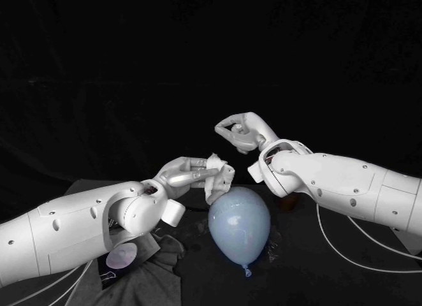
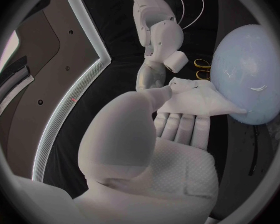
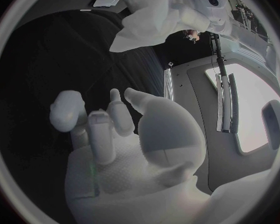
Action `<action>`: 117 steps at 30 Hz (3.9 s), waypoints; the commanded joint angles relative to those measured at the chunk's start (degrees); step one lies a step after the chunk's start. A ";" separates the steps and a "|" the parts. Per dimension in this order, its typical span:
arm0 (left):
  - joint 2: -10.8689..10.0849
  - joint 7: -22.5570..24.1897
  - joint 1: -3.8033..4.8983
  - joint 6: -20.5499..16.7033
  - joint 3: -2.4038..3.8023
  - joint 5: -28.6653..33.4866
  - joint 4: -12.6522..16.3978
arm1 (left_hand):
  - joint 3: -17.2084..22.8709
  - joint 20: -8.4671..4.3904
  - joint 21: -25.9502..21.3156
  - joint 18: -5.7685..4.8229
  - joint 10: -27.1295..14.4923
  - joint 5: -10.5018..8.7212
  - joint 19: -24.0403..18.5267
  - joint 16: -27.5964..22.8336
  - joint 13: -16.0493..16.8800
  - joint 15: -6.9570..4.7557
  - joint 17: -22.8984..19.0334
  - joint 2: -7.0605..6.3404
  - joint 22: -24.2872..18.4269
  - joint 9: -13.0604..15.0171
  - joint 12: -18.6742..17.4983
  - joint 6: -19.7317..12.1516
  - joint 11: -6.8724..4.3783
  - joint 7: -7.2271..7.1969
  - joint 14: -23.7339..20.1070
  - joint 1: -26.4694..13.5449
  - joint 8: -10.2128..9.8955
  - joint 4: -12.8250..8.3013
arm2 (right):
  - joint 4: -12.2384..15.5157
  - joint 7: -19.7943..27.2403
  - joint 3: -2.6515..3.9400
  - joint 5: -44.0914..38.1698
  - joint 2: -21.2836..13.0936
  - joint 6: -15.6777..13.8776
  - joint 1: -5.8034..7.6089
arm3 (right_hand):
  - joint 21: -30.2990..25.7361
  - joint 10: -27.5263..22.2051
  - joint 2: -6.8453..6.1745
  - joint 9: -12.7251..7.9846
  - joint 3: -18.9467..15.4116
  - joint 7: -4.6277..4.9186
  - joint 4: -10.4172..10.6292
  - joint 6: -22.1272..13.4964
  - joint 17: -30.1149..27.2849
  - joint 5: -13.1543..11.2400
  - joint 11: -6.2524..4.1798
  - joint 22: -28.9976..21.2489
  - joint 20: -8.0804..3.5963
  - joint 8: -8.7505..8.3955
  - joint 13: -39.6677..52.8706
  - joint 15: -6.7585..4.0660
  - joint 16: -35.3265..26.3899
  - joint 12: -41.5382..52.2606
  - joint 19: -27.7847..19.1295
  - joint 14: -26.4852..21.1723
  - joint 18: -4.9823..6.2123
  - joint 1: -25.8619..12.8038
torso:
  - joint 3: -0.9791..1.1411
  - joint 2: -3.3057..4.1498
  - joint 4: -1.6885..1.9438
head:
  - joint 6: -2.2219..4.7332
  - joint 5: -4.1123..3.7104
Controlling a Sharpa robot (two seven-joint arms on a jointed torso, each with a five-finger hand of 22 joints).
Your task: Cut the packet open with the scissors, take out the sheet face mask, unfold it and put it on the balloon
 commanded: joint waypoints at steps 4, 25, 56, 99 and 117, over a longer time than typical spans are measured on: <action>0.08 6.19 0.05 4.40 0.11 8.08 -1.88 | -0.27 0.22 0.30 1.07 0.65 0.16 0.62 -0.58 -0.03 0.06 -0.16 0.45 -0.21 0.19 -0.10 0.45 -0.26 2.09 -0.26 -2.32 0.76 1.11 | 3.27 7.09 -0.01 11.50 -3.47 -4.11 0.16 | -26.57 -16.55 -0.15 -0.65 0.49 0.11 0.69 0.38 -12.82 0.04 -0.18 -5.07 -0.05 -0.67 -23.11 0.14 -11.65 -24.67 -13.92 -8.36 4.87 3.35 | -0.04 -0.08 -0.05 | -0.13 -0.05; -4.28 13.63 -0.32 8.87 1.47 20.12 -0.18 | -16.23 0.43 -2.93 0.97 -2.37 0.13 1.68 -2.04 0.00 0.51 -0.08 1.34 -0.64 -0.09 -0.22 -5.47 0.33 2.48 -1.27 -22.07 -0.59 15.39 | 22.13 12.39 -1.64 22.93 -17.43 -4.21 -4.30 | -35.56 -8.22 -2.71 -1.68 1.75 0.26 -7.12 3.66 -31.68 0.55 -0.19 -14.45 -0.46 -2.58 -52.70 -0.21 -31.09 -50.78 -10.86 -14.75 4.78 10.31 | 0.03 0.00 -0.02 | -2.68 2.13; -8.60 16.14 -0.56 9.82 3.02 21.69 9.62 | -23.80 0.49 -5.42 0.56 -14.59 0.13 0.71 -3.02 -0.54 1.46 0.01 8.87 -0.92 -1.78 -0.78 -15.72 1.89 4.45 -2.62 -28.16 -3.60 15.51 | 28.66 9.93 -1.96 23.01 -17.17 1.10 -9.21 | -30.97 -13.99 -6.27 -3.96 -2.41 2.97 -5.32 -1.23 -16.29 0.48 2.85 -11.27 0.93 -8.15 -61.59 2.03 -17.68 -58.76 -8.22 -6.13 4.38 5.05 | 0.09 -0.02 -0.05 | -3.30 2.84; -6.99 15.95 -0.55 9.13 3.11 22.26 10.13 | -24.49 0.51 -6.16 0.34 -14.77 0.14 -1.68 -3.03 -0.48 1.59 -0.01 9.86 -1.06 -1.70 -0.68 -15.62 1.97 4.53 -2.96 -28.58 -3.56 15.45 | 25.84 11.57 -1.95 35.09 -11.71 9.23 -9.22 | -31.06 -8.47 -0.82 -2.63 -5.45 -0.22 -2.08 5.43 -17.01 -0.23 0.39 -12.24 -0.03 -6.77 -67.09 0.28 -17.25 -57.67 -8.80 -7.06 4.81 8.48 | 0.04 -0.05 -0.01 | -1.70 2.05; -6.90 15.83 -0.54 8.28 3.11 22.26 9.67 | -24.70 0.50 -6.39 0.28 -14.10 0.14 -2.20 -2.89 -0.41 1.56 0.05 9.91 -1.06 -1.53 -0.57 -15.08 1.94 4.53 -2.79 -27.79 -3.33 15.26 | 26.12 11.96 -1.89 37.39 -12.33 7.94 -9.27 | -31.23 -9.38 -3.00 -3.04 -6.72 0.85 -0.57 3.84 -17.98 -0.24 1.21 -12.31 0.21 -8.21 -67.69 0.87 -17.91 -59.17 -9.29 -7.76 4.58 6.82 | 0.04 0.00 0.04 | -1.85 2.30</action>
